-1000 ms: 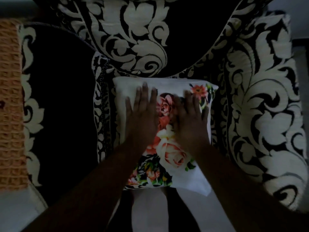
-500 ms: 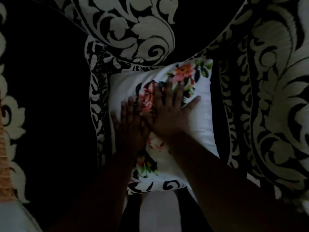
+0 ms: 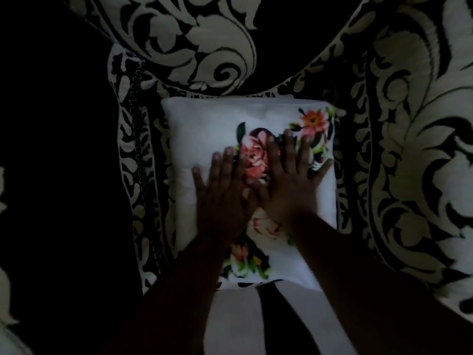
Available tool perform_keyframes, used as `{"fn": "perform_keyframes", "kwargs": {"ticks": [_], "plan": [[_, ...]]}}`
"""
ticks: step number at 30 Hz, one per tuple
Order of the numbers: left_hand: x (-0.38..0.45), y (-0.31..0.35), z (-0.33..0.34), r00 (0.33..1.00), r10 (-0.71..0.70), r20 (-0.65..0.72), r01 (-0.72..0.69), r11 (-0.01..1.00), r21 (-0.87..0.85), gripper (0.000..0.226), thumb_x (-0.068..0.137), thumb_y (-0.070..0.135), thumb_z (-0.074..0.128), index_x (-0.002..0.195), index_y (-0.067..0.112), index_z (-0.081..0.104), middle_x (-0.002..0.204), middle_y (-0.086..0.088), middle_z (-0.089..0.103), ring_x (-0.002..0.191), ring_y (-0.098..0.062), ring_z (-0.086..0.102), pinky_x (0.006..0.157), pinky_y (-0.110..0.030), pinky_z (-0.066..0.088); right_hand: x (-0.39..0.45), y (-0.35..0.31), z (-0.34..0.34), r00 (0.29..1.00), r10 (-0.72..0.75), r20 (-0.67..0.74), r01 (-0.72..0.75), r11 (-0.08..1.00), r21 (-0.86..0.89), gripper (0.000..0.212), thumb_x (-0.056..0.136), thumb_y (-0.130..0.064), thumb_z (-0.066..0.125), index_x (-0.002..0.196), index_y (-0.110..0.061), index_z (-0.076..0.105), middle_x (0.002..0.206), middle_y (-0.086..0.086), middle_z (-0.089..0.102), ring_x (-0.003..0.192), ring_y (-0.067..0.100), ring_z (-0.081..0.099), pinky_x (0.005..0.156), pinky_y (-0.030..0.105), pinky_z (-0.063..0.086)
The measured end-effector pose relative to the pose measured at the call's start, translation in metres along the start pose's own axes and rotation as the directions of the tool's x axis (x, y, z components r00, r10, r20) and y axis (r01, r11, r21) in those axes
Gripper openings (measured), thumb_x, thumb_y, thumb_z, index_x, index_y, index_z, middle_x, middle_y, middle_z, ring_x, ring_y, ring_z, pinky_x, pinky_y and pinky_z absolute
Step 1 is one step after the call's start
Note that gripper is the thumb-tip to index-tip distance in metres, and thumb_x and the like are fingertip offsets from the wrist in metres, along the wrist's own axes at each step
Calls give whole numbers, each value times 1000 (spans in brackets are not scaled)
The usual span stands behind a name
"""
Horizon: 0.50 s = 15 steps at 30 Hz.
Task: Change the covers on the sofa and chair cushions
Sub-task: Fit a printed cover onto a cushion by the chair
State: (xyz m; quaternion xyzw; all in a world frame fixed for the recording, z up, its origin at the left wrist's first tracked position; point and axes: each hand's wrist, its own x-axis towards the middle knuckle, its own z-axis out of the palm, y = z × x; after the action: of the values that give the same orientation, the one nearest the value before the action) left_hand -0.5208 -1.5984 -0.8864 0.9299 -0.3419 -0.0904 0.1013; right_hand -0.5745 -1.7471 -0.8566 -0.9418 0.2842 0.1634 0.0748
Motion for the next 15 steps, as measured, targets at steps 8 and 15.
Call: {"fn": "perform_keyframes", "kwargs": {"ticks": [8,15], "plan": [[-2,-67,19,996,-73,-54,78,992,98,65,105,43,30,162,13,17,169,-13,12,156,-32,8,120,-68,10,25,-70,11,998,-64,-21,63,998,-17,99,85,-86,23,162,-30,-3,169,6,-10,153,39,-12,103,83,-2],[5,33,13,995,88,-49,-89,996,-17,68,103,50,32,161,16,24,167,-10,19,156,-31,11,120,-68,7,0,42,19,1000,-26,-14,26,1000,14,89,91,-80,18,161,-31,-8,170,5,-10,155,35,-11,107,80,7]]}}
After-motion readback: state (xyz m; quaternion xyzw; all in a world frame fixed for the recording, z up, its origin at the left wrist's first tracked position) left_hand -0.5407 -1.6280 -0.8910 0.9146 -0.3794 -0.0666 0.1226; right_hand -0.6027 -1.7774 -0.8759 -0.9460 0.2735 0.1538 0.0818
